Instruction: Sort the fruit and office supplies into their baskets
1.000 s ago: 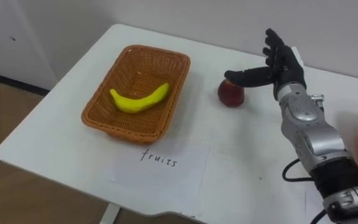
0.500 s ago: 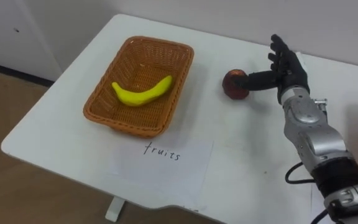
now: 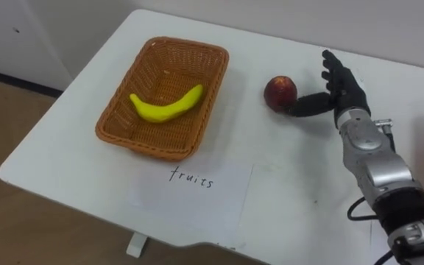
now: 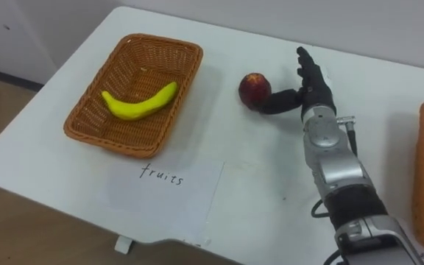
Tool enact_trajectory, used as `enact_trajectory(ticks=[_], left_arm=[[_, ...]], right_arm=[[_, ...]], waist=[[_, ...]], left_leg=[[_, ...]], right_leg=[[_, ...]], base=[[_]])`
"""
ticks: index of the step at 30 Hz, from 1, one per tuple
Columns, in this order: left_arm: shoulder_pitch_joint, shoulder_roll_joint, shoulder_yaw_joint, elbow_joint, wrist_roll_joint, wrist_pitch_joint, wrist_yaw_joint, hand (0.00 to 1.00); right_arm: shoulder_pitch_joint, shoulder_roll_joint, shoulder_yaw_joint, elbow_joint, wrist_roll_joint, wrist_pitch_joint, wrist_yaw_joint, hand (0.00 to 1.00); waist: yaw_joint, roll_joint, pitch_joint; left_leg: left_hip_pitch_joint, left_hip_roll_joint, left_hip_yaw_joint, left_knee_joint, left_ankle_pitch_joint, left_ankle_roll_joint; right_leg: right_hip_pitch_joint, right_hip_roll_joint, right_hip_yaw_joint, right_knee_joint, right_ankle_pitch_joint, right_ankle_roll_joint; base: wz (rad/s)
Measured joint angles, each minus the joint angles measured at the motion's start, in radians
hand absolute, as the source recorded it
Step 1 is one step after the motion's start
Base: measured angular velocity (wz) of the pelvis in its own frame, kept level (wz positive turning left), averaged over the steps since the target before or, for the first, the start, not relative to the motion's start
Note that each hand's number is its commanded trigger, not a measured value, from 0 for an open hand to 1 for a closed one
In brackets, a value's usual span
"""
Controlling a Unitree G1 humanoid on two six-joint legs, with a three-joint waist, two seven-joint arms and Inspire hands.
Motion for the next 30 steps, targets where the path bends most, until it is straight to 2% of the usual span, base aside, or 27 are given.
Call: enact_trajectory(ticks=[2, 5, 8, 17, 24, 30], left_arm=[[-0.001, -0.001, -0.001, 0.002, 0.0, -0.004, 0.0, 0.0], [-0.002, -0.002, -0.001, 0.016, 0.0, -0.009, 0.0, 0.0], [-0.003, -0.001, -0.001, 0.031, 0.0, -0.012, 0.0, 0.0], [-0.001, 0.004, -0.001, 0.03, 0.001, -0.015, -0.009, 0.0], [-0.004, 0.008, -0.001, 0.03, 0.0, -0.015, -0.01, 0.0], [-0.009, 0.011, 0.0, 0.032, 0.001, -0.017, -0.016, 0.0]], right_arm=[[0.0, 0.0, 0.0, 0.0, -0.044, 0.0, 0.005, 0.0], [0.0, 0.0, 0.0, 0.0, -0.085, -0.006, 0.017, 0.0], [0.0, 0.003, 0.0, 0.0, -0.117, -0.018, 0.032, 0.0], [0.0, 0.01, 0.012, -0.002, -0.297, -0.022, 0.041, 0.0], [0.0, 0.008, 0.022, -0.002, -0.306, -0.022, 0.038, 0.0], [0.0, 0.007, 0.055, -0.002, -0.337, -0.022, 0.038, 0.0]], waist=[[0.005, -0.017, 0.0043], [0.012, -0.029, 0.0038], [0.017, -0.029, 0.004], [0.028, -0.03, 0.0034], [0.033, -0.032, 0.0024], [0.048, -0.05, 0.0016]], left_leg=[[0.002, 0.001, -0.001, 0.0, 0.0, 0.0], [0.002, 0.0, -0.001, 0.001, 0.0, 0.0], [0.005, -0.001, -0.002, 0.002, 0.0, 0.001], [0.006, -0.001, -0.002, 0.002, 0.001, 0.001], [0.007, 0.0, -0.002, 0.002, 0.001, 0.001], [0.006, -0.001, -0.002, 0.003, 0.001, 0.001]], right_leg=[[0.002, 0.0, 0.001, 0.0, 0.0, 0.0], [0.003, -0.001, 0.001, 0.0, 0.0, 0.0], [0.008, -0.001, 0.001, 0.0, 0.0, 0.0], [0.008, 0.0, 0.0, 0.0, 0.0, 0.0], [0.008, 0.0, -0.003, -0.002, 0.0, 0.0], [0.008, -0.001, -0.004, -0.002, 0.0, 0.0]], base=[[0.0], [0.0], [0.0], [0.0], [0.0], [0.0]])
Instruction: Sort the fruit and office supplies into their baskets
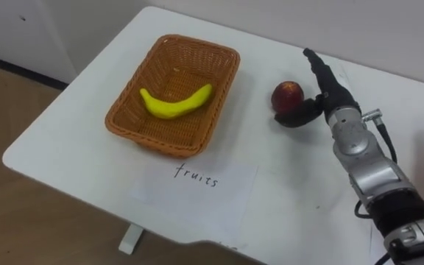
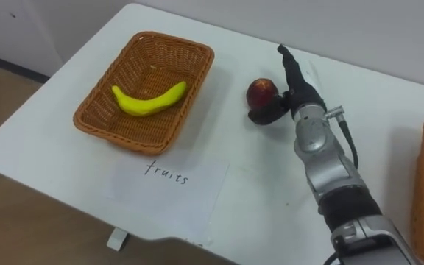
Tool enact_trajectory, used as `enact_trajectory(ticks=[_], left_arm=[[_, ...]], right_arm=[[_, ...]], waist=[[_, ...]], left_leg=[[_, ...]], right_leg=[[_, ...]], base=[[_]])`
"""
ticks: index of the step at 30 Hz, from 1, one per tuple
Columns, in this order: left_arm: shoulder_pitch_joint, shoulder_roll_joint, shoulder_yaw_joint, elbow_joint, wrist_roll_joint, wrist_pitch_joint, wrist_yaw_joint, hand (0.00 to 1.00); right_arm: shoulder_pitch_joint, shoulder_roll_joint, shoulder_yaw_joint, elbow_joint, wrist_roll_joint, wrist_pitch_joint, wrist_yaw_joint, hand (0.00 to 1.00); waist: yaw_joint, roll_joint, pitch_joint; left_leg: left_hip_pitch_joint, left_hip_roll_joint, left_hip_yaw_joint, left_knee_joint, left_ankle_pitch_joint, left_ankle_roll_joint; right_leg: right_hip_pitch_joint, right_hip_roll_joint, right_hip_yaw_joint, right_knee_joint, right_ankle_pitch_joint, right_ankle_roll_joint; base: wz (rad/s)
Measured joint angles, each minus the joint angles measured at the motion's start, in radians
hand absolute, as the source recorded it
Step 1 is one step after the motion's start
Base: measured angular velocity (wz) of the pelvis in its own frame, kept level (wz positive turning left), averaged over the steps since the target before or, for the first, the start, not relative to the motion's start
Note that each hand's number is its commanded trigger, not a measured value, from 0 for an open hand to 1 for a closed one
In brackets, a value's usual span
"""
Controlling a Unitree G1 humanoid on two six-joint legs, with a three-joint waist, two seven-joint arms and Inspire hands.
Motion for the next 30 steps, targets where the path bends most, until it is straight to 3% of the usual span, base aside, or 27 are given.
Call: enact_trajectory(ticks=[6, 12, 24, 30], left_arm=[[-0.003, 0.006, 0.0, 0.018, 0.0, -0.003, -0.013, 0.0], [-0.003, 0.009, -0.001, 0.019, -0.001, 0.008, -0.013, 0.0], [-0.012, 0.013, 0.0, 0.02, -0.02, 0.009, -0.01, 0.0], [-0.012, 0.013, 0.0, 0.037, -0.021, 0.008, -0.012, 0.0]], right_arm=[[0.0, 0.0, 0.0, 0.001, -0.011, 0.0, 0.002, 0.0], [-0.006, 0.0, -0.001, 0.039, -0.017, 0.003, 0.022, 0.0], [-0.013, -0.001, -0.001, 0.054, -0.039, 0.006, 0.072, 0.0], [-0.014, -0.001, -0.001, 0.081, -0.04, 0.006, 0.089, 0.0]], waist=[[0.001, -0.006, 0.0004], [-0.005, 0.012, 0.0103], [-0.002, 0.016, 0.0076], [0.0, 0.022, 0.0013]], left_leg=[[0.0, -0.001, -0.002, 0.006, 0.0, 0.0], [-0.003, 0.0, -0.004, -0.003, 0.0, 0.0], [0.0, 0.0, -0.002, 0.003, 0.0, 0.0], [0.0, 0.0, -0.002, 0.008, 0.0, 0.0]], right_leg=[[0.006, -0.001, -0.002, 0.0, 0.0, 0.0], [0.008, 0.001, 0.001, 0.002, 0.001, -0.002], [0.005, 0.001, 0.0, -0.002, 0.001, -0.002], [0.008, 0.0, 0.0, -0.002, 0.001, -0.002]], base=[[0.01], [0.01], [0.0], [0.0]])
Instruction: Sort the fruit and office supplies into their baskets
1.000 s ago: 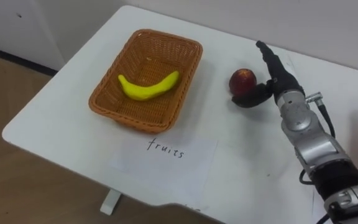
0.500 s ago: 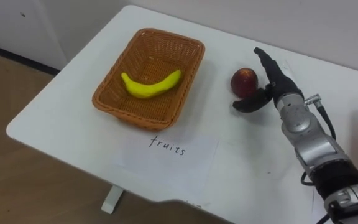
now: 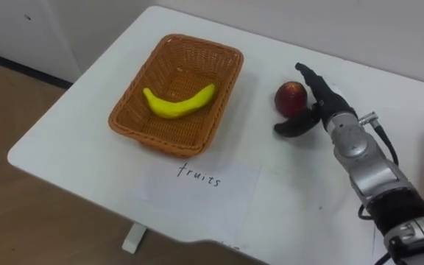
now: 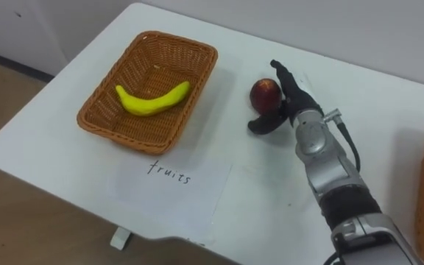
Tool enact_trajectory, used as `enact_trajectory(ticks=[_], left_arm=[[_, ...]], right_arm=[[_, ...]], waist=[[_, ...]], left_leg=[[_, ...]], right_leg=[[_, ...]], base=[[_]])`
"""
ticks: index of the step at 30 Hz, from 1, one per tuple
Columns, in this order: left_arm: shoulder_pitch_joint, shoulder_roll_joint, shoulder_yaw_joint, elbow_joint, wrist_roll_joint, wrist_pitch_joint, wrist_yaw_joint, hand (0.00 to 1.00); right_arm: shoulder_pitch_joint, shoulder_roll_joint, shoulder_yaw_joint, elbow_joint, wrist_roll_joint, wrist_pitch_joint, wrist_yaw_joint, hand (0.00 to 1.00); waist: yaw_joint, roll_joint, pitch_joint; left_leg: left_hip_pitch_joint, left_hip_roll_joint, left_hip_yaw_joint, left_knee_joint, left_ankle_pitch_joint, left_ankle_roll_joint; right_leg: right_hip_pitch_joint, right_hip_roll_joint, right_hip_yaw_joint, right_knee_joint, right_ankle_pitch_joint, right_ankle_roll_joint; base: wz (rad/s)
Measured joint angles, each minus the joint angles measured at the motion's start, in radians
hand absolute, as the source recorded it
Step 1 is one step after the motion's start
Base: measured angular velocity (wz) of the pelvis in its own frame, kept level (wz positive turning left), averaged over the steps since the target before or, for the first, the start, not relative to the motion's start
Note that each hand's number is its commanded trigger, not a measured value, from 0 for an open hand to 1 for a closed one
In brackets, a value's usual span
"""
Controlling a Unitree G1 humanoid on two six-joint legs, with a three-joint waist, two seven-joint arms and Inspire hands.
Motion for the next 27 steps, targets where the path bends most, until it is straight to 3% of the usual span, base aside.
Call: enact_trajectory(ticks=[16, 18, 27], left_arm=[[0.0, 0.0, -0.001, 0.003, -0.018, -0.001, 0.002, 0.0], [-0.002, 0.0, 0.0, 0.003, -0.018, -0.001, 0.002, 0.0], [-0.01, 0.001, 0.0, 0.003, -0.018, -0.001, 0.002, 0.0]], right_arm=[[0.0, -0.011, 0.0, 0.041, 0.011, 0.0, 0.016, 0.0], [0.0, -0.017, 0.0, 0.046, 0.011, 0.0, 0.021, 1.0], [-0.009, -0.039, 0.0, 0.058, 0.002, -0.008, 0.02, 1.0]], waist=[[-0.003, 0.002, 0.0004], [-0.004, 0.002, 0.0003], [-0.001, 0.001, -0.0002]], left_leg=[[-0.001, 0.001, -0.001, 0.005, 0.0, 0.0], [-0.001, 0.001, 0.0, 0.004, 0.0, 0.0], [-0.001, 0.002, 0.0, 0.003, 0.0, 0.0]], right_leg=[[0.002, 0.001, -0.009, 0.001, 0.005, -0.004], [0.001, 0.001, -0.009, 0.001, 0.005, -0.004], [0.0, 0.001, -0.009, 0.001, 0.005, -0.004]], base=[[0.0], [0.0], [0.0]])
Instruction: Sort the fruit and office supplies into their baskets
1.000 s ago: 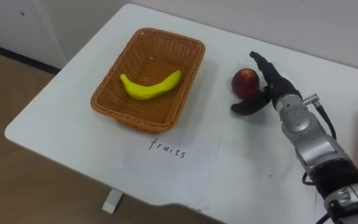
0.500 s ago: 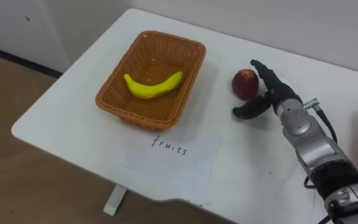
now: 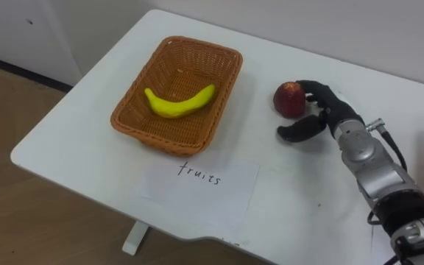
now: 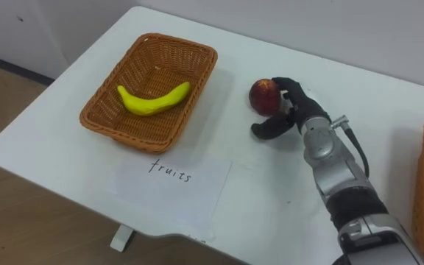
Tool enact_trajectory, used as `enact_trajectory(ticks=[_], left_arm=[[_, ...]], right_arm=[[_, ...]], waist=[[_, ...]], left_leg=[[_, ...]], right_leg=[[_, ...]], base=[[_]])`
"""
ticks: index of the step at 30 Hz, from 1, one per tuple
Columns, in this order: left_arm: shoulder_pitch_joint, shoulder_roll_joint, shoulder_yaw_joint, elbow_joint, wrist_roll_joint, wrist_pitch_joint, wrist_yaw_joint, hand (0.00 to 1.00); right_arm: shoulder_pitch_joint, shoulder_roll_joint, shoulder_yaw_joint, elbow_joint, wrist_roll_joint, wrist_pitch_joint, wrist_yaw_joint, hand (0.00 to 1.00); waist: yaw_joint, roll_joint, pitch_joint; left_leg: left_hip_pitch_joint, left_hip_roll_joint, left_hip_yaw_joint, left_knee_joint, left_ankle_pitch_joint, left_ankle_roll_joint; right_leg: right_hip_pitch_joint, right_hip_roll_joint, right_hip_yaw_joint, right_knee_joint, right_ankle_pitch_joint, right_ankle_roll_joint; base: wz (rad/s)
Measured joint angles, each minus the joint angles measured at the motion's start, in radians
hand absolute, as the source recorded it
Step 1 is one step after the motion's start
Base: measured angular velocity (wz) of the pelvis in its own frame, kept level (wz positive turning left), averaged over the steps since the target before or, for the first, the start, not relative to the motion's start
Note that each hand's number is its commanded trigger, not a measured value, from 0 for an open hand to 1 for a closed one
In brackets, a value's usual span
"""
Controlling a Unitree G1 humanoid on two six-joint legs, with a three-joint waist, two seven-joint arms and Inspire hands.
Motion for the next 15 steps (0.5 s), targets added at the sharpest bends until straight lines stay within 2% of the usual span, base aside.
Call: enact_trajectory(ticks=[15], left_arm=[[-0.013, 0.01, -0.001, 0.001, -0.001, 0.0, 0.0, 0.0]], right_arm=[[-0.002, -0.008, 0.005, 0.005, 0.034, 0.0, 0.03, 1.0]], waist=[[0.001, -0.004, -0.0027]], left_leg=[[0.001, 0.001, 0.001, 0.0, 0.0, 0.0]], right_leg=[[0.0, -0.001, 0.0, 0.001, 0.0, 0.0]], base=[[0.0]])
